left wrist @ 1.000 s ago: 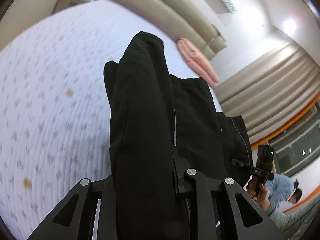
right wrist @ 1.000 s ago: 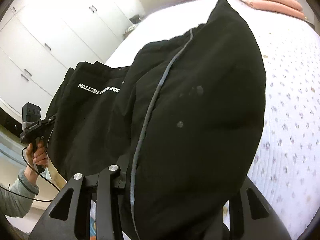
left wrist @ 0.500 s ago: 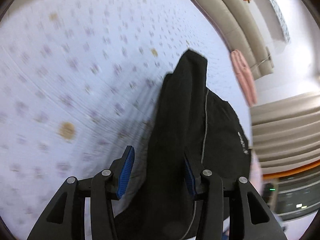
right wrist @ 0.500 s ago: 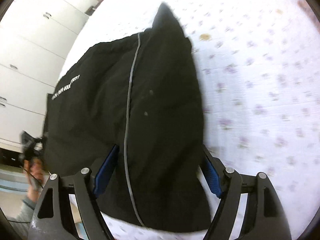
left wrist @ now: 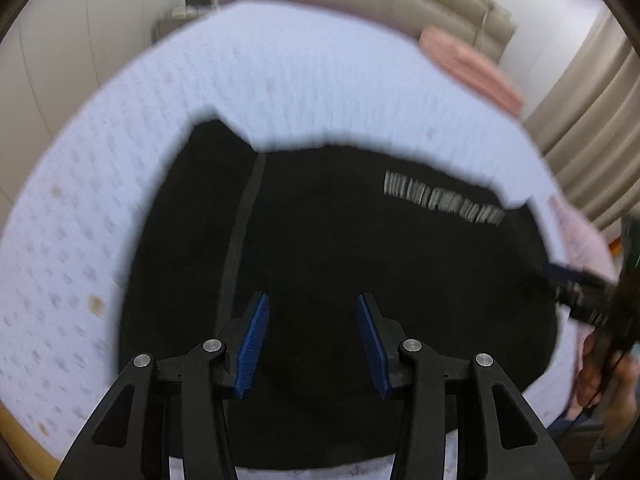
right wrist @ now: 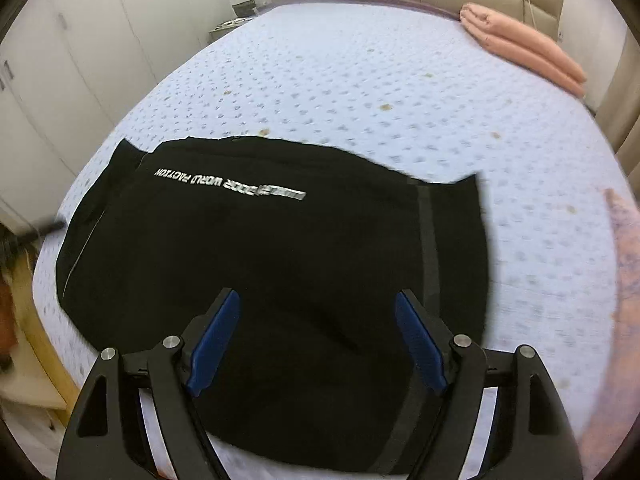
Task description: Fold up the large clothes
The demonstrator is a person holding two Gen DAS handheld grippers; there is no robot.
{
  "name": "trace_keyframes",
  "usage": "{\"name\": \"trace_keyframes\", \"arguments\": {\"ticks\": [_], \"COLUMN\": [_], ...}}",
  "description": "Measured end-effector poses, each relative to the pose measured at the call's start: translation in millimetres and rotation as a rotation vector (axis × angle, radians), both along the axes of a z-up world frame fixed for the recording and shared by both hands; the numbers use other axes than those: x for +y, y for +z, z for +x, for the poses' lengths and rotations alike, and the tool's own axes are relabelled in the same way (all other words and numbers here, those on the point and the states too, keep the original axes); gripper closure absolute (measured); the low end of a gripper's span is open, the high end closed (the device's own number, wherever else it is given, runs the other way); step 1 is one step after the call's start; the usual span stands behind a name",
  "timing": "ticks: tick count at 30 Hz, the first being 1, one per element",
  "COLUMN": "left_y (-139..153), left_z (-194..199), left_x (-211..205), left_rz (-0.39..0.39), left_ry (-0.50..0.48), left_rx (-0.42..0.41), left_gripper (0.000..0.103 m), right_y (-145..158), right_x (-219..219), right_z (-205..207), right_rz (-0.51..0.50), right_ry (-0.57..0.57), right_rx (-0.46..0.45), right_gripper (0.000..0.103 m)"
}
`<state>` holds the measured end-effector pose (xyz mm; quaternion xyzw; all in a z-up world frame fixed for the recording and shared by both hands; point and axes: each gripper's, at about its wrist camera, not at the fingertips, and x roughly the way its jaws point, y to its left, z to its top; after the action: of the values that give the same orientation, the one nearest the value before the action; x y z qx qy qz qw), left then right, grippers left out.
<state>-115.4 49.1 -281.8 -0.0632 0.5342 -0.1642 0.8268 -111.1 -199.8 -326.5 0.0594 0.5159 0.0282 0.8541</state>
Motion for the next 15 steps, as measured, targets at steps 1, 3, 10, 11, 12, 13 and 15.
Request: {"name": "trace_keyframes", "arguments": {"ticks": [1,3,10,11,12,13,15], "left_y": [-17,-46,-39,-34,-32,-26,-13], "left_z": [1,7,12,9,8,4,-7], "left_x": [-4,-2,11,14,17,21,27], "left_rz": [0.004,0.002,0.018,0.032,0.041,0.054,0.068], "left_ry": [0.01,0.028,0.018,0.022,0.023,0.027,0.03], "left_rx": [0.03,0.036,0.057,0.066,0.071,0.077,0.085], "left_gripper": [0.056,0.052,0.052,0.052,0.052,0.052,0.052], "right_y": [-19,-52,-52,-48,-43,-37,-25], "right_x": [3,11,13,11,9,8,5], "right_z": [8,25,29,24,16,8,-12], "right_rz": [0.027,0.015,0.063,0.074,0.085,0.107,0.141], "right_ry": [-0.008,-0.021,-0.055,-0.065,-0.073,-0.078,-0.096], "right_rx": [0.046,0.147,0.148,0.163,0.17,0.173,0.177], "right_gripper": [0.023,0.019,0.015,0.015,0.016,0.016,0.016]}}
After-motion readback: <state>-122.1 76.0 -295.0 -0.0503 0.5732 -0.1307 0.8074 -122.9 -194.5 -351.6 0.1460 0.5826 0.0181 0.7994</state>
